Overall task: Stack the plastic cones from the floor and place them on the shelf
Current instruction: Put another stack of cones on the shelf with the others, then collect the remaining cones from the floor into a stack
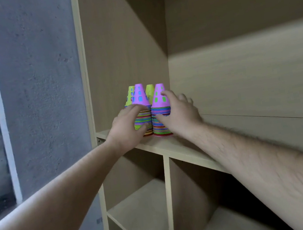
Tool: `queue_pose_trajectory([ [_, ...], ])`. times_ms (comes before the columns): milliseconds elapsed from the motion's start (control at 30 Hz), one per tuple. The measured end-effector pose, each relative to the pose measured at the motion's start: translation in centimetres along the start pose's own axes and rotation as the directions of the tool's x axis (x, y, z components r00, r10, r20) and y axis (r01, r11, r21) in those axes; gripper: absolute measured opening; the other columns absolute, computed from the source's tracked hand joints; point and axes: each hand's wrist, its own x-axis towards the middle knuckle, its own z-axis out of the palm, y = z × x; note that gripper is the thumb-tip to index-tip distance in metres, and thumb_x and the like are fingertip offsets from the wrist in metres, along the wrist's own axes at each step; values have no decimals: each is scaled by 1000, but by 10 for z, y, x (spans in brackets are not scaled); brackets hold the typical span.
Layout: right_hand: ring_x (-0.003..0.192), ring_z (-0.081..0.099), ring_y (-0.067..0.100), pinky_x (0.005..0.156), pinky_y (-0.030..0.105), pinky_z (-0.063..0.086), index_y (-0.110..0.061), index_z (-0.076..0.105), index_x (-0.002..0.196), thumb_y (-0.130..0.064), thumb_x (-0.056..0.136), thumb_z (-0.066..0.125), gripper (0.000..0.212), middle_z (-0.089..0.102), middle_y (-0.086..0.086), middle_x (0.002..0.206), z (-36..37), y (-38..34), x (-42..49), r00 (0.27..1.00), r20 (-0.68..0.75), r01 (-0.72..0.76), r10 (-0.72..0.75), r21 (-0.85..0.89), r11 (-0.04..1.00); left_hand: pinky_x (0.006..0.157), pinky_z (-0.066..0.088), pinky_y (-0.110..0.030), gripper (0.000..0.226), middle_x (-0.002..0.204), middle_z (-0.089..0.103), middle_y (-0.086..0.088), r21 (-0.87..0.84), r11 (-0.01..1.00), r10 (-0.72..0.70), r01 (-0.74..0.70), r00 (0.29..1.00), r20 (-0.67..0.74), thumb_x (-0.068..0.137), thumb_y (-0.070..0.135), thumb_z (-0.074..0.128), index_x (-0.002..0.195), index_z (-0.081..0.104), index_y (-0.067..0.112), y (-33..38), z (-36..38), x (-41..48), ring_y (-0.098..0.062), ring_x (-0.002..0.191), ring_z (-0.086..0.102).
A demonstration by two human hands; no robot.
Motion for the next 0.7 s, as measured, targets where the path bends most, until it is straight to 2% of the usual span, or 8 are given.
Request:
queue_pose_trajectory([
  [100,109,53,19,87,34,47,-33,55,123,-36,86,66,38,60,-5,116,6,-39,-26,981,-15,195,-195,169,966,101,44,-44,41,125,59,7,-2,1000,-25,25,997,-75,89,34,62,130,60,26,-12,-22,-36,-20,118,53],
  [200,75,56,7,69,31,47,-29,60,100,-33,86,66,15,62,-11,86,44,-68,-67,952,109,224,-286,388,894,98,35,-36,35,118,56,12,51,992,-106,111,989,-107,87,36,59,121,63,29,-33,-43,-97,-16,115,52],
  [267,65,53,3,66,30,45,-28,61,96,-31,90,65,8,60,-11,74,77,-81,-100,916,232,180,-328,492,852,99,31,-35,28,122,55,13,119,979,-155,165,984,-93,91,32,64,119,64,30,-52,-52,-150,-16,119,51],
  [367,65,52,3,71,30,47,-30,62,105,-31,95,63,9,58,-12,76,145,-88,-159,759,492,39,-426,619,785,99,37,-41,26,124,57,10,177,949,-259,263,965,-42,93,37,62,118,64,29,-85,-50,-237,-17,116,54],
  [467,64,49,7,69,32,44,-27,61,111,-20,97,62,16,55,-6,77,223,-90,-231,621,614,-86,-488,672,736,95,41,-42,32,122,60,8,205,898,-408,388,911,64,90,41,59,118,65,28,-120,-27,-330,-20,114,58],
  [600,63,51,8,69,32,46,-24,61,116,-14,95,64,24,60,-5,79,315,-92,-319,436,756,-175,-487,602,779,94,45,-46,44,123,62,6,214,771,-635,599,747,196,85,51,49,119,66,29,-158,11,-442,-24,114,58],
  [700,69,56,7,69,23,44,-27,59,122,-18,95,65,29,65,-5,91,368,-88,-372,303,823,-169,-480,542,823,90,49,-48,49,121,64,3,204,667,-742,717,613,271,82,52,47,120,67,26,-177,38,-508,-26,114,60],
])
